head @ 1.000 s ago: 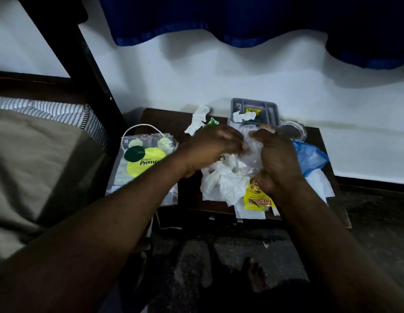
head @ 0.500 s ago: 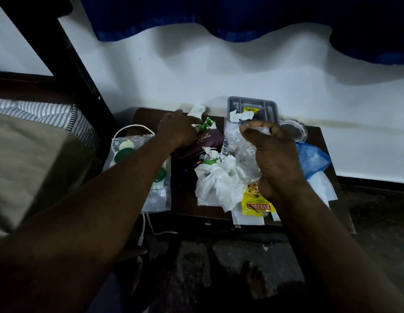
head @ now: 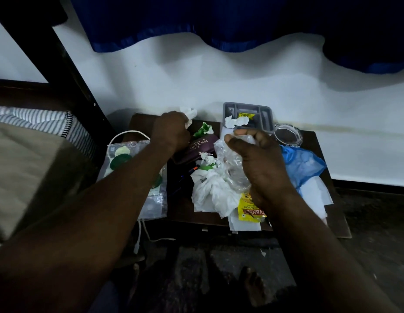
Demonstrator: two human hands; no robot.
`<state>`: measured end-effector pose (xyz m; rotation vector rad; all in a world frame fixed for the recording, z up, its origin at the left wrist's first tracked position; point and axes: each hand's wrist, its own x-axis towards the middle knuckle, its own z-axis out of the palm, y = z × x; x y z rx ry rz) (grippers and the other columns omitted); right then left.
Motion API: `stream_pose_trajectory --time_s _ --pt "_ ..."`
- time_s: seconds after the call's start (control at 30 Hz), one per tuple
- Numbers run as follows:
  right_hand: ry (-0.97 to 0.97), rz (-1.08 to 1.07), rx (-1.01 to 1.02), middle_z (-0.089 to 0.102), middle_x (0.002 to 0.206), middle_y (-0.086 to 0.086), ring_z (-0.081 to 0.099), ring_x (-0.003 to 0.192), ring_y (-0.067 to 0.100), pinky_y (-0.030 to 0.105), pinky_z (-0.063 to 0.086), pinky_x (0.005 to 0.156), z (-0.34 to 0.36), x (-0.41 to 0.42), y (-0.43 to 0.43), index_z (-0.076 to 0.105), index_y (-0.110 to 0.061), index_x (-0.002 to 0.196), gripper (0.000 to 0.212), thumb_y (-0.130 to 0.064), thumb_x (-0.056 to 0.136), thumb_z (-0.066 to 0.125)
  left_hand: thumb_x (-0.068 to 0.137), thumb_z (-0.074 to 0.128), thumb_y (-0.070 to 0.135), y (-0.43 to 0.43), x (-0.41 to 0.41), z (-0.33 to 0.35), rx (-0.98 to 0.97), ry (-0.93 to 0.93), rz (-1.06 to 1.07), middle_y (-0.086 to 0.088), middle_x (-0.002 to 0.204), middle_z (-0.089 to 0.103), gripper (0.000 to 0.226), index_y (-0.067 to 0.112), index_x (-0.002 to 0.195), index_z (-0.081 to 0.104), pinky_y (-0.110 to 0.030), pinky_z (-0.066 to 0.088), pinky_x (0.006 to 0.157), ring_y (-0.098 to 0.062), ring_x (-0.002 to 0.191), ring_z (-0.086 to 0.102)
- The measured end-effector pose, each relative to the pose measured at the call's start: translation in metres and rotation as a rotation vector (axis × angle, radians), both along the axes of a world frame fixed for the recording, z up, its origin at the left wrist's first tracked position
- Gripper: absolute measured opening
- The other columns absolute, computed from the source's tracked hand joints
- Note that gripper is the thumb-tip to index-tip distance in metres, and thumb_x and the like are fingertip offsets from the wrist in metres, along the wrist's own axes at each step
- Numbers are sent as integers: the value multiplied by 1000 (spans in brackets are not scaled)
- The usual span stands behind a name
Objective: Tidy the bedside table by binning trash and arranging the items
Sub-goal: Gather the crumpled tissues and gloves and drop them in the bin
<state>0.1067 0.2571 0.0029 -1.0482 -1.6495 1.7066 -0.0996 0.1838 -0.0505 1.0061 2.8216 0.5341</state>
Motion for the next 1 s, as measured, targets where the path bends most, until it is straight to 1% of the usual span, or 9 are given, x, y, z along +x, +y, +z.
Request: stream_pose_trajectory --time_s 0.2,0.3,0.4,0.5,0.57,0.63,0.7,0.87,1.0 --pt "-12 20 -13 78 104 -3 72 102 16 34 58 87 9 -1 2 75 -20 99 20 -26 83 85 82 74 11 -13 15 28 252 23 18 -8 108 78 25 16 106 79 -30 51 89 -28 103 70" --pt "-24 55 -47 78 107 0 73 106 23 48 60 97 13 -1 0 75 -20 99 19 -23 82 84 81 79 14 -21 32 39 368 -41 11 -2 99 79 16 18 96 79 -12 43 73 -18 90 70" --pt "-99 130 36 69 128 -7 66 117 13 38 57 94 16 0 -4 73 -30 118 39 -21 81 81 81 83 19 -32 52 54 513 -190 20 10 85 74 15 27 87 72 -4 41 66 -6 77 65" --pt "-149 270 159 54 134 -15 63 87 -18 15 54 62 16 2 -9 53 -42 146 74 -19 81 78 87 76 10 -47 71 67 637 -388 -35 1 90 76 9 15 92 70 -27 51 74 -14 78 68" --pt "-148 383 177 50 134 -20 60 94 -18 11 49 66 17 1 -13 47 -47 151 84 -17 79 78 90 71 3 -62 82 72 680 -460 -101 -3 95 77 10 10 98 72 -32 52 75 -13 80 68" --pt "-165 496 201 60 137 -21 61 115 -2 18 48 82 18 0 -17 54 -47 145 80 -20 73 77 92 69 1 -76 91 72 704 -495 -133 -2 93 77 13 11 99 73 -34 56 78 -12 82 69" --pt "-205 554 266 70 125 -18 65 111 1 22 48 83 19 1 -21 66 -43 133 69 -26 66 76 93 68 1 -90 97 69 717 -533 -125 0 91 77 15 14 98 74 -36 58 79 -13 81 70" --pt "-223 510 304 74 106 -24 68 84 -9 9 50 65 15 -3 -27 75 -45 92 34 -17 74 77 82 82 5 -106 100 60 763 -561 66 -6 83 74 25 26 82 68 -53 58 87 -28 82 72" --pt "-198 487 277 73 101 -32 63 91 -19 12 45 75 15 -8 -33 77 -44 95 27 -21 80 80 78 85 11 -100 99 60 713 -493 113 3 75 76 15 20 77 74 -40 62 78 -14 73 73"
